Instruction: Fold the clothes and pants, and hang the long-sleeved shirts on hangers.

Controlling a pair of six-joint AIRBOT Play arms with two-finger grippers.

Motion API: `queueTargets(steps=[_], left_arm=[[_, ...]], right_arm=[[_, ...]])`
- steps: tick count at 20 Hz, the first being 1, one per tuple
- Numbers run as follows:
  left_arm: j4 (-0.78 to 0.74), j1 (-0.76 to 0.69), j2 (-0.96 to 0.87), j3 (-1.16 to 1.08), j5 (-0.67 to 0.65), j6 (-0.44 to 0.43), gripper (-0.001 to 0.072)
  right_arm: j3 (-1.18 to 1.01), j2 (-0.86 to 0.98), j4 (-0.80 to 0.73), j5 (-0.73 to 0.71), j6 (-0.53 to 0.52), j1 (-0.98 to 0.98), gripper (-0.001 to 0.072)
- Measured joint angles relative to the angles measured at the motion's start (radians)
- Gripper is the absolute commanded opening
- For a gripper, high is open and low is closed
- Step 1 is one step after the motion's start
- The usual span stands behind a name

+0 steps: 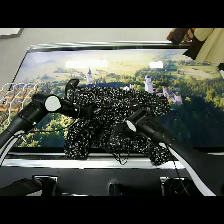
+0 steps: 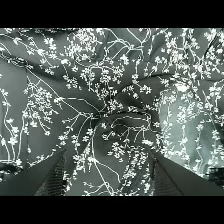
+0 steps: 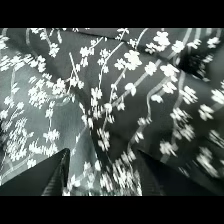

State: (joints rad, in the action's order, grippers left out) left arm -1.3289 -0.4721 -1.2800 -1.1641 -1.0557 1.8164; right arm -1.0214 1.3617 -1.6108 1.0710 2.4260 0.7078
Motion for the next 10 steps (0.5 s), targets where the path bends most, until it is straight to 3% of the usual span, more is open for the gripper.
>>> queueTargets(steps=[2,4,6,10], left_arm=[[-0.016,-0.003,0.0,0.0,0.0,0.0,0.0685],[-0.023,-0.006,0.0,0.0,0.0,0.0,0.0684],[-0.028,-0.006,0.0,0.0,0.0,0.0,0.0684],[-0.029,-0.023,-0.011,0.0,0.001,0.0,0.0685]], right_arm=[[0.0,0.038,-0.008,-0.008,0.003,0.002,0.046],[0.0,0.066,-0.013,-0.008,0.003,0.003,0.0162],[0.0,0.078,-0.014,0.002,0.004,0.004,0.0039],[0.0,0.054,-0.02,0.037,0.007,0.005,0.0032]])
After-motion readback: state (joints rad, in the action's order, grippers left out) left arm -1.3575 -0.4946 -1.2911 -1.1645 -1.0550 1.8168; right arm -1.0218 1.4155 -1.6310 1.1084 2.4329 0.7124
